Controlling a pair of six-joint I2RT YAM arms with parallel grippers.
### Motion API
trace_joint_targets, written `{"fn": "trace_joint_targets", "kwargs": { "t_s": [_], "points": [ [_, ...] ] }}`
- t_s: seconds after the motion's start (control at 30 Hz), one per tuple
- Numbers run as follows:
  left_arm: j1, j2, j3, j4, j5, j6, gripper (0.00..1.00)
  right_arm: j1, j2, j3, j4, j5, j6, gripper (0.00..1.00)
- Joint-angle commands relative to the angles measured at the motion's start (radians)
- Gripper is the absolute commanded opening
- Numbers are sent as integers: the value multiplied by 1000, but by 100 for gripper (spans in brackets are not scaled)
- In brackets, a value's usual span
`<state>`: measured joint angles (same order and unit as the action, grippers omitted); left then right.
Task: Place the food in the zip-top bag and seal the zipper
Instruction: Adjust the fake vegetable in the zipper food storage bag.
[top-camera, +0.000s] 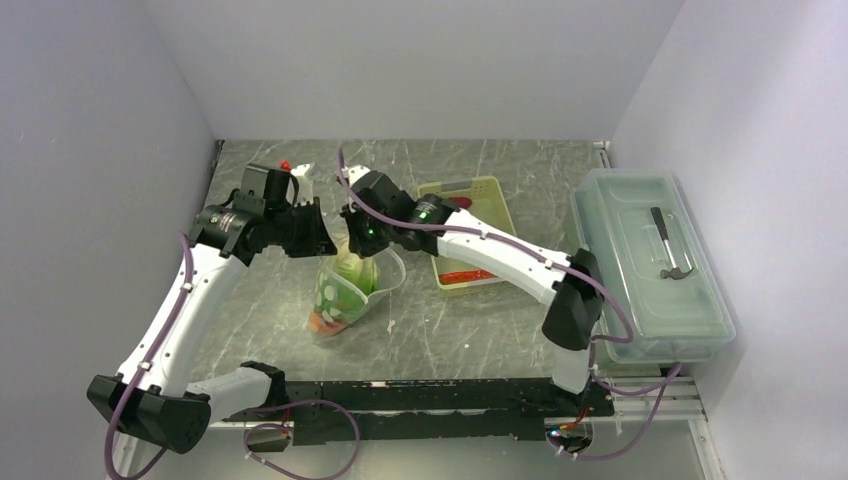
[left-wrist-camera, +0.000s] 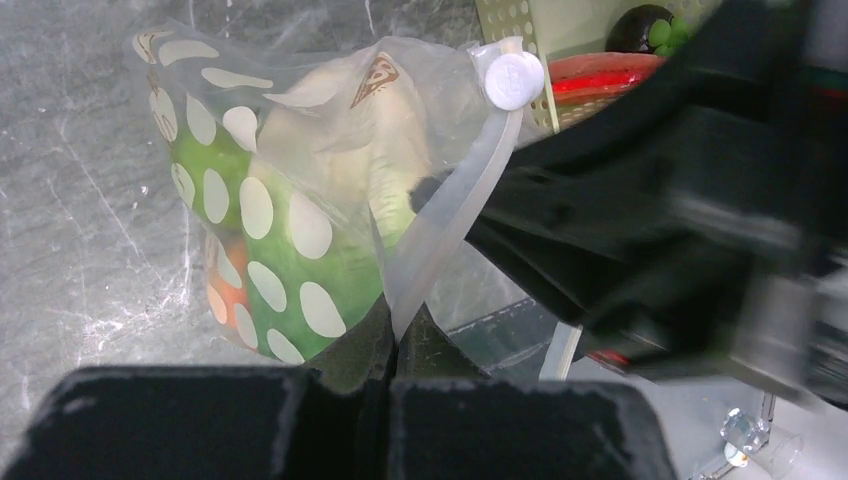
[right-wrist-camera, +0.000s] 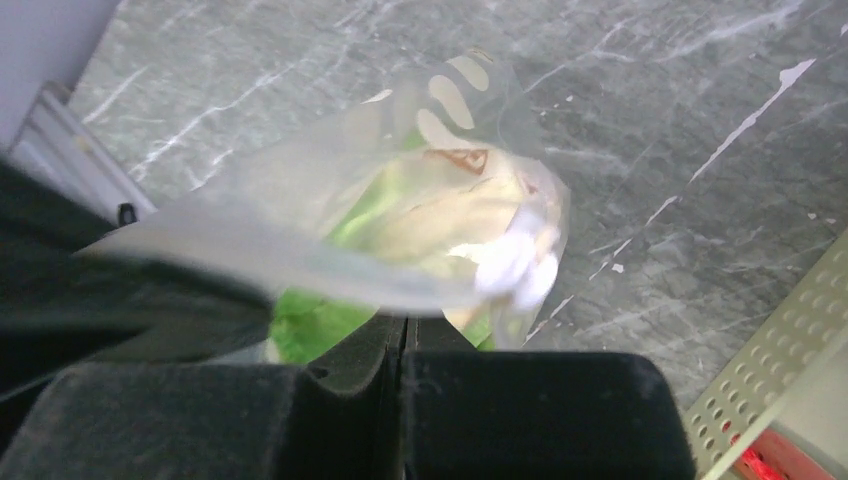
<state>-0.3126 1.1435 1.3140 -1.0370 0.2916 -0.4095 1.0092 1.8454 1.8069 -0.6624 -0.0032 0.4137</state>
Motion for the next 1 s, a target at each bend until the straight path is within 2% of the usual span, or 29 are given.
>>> {"fn": "trace_joint_targets", "kwargs": {
  "t_s": [0.0,0.13,0.33,0.63,0.97],
  "points": [
    [3,-1,60,19,49,-6,0,2,43,-51,126,67,25,0],
    [3,2,65,17,67,-9,0,3,93,-102,199,114,42,0],
    [3,1,62,16,71,-9,0,3,138,-176,292,59,94,0],
    [3,-5,51,20,70,-14,0,3,60,-181,292,56,71,0],
    [3,-7,43,7,46,-2,0,8,-59,-192,295,-58,7,0]
  ]
}}
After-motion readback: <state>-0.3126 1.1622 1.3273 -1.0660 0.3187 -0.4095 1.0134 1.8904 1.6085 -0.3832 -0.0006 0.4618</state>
